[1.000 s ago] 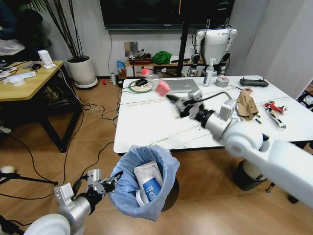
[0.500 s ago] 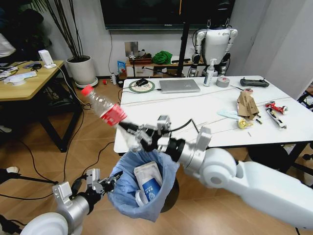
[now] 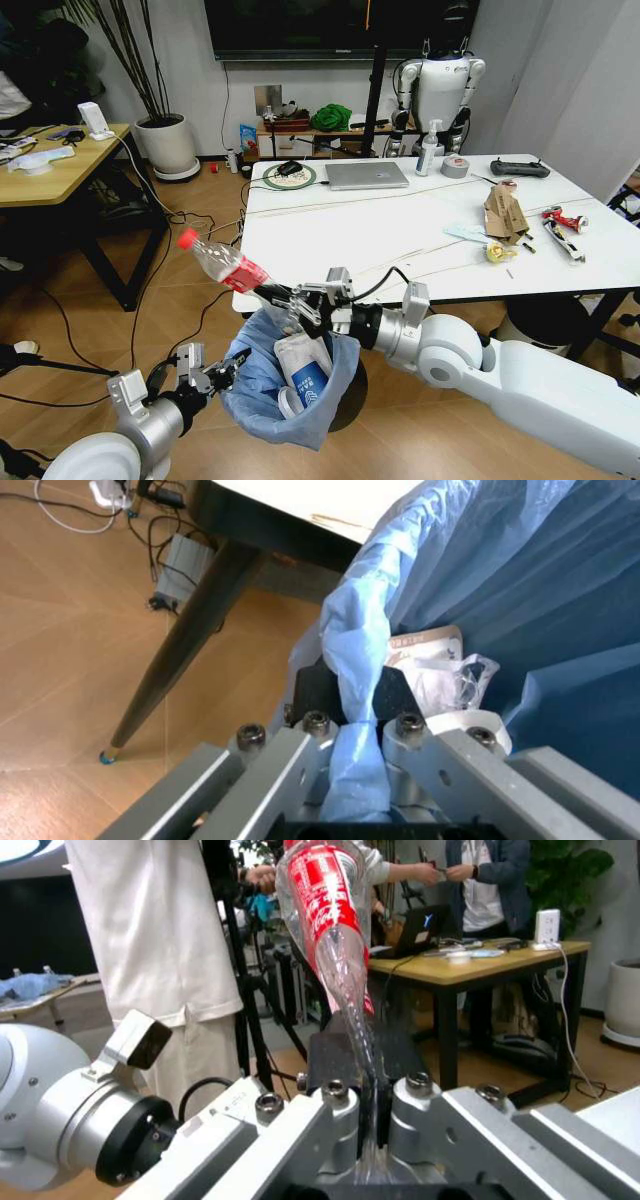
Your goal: Pick up the trash bin and place the trash from the table into it.
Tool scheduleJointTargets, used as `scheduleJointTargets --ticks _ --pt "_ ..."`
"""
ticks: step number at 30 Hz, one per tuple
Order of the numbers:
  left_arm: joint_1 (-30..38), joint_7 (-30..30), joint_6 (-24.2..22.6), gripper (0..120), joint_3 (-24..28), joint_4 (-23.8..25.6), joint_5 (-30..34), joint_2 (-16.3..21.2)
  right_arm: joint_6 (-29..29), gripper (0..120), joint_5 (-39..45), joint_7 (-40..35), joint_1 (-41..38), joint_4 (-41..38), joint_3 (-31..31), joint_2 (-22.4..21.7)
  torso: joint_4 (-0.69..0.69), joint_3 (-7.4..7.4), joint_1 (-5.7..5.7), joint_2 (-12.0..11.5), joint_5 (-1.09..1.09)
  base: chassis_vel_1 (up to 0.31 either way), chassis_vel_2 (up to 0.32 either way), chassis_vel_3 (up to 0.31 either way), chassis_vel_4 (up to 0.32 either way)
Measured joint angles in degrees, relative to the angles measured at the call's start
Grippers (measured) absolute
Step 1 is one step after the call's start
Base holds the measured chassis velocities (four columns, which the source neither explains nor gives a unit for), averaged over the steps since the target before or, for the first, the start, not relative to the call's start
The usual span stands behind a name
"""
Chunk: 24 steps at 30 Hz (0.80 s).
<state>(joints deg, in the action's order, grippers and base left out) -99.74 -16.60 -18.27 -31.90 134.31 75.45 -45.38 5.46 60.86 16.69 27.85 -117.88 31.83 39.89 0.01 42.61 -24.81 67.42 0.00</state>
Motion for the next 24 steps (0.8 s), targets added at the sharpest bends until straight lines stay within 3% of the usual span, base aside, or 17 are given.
scheduleJointTargets --ticks 24 --pt "-3.35 -4.64 -2.01 0 -2.56 2.02 3.7 3.2 1.0 0 -3.1 2.39 4.73 0.61 -1.29 0.71 0.0 0.0 0.0 0.0 -0.01 0.0 0.0 0.0 0.0"
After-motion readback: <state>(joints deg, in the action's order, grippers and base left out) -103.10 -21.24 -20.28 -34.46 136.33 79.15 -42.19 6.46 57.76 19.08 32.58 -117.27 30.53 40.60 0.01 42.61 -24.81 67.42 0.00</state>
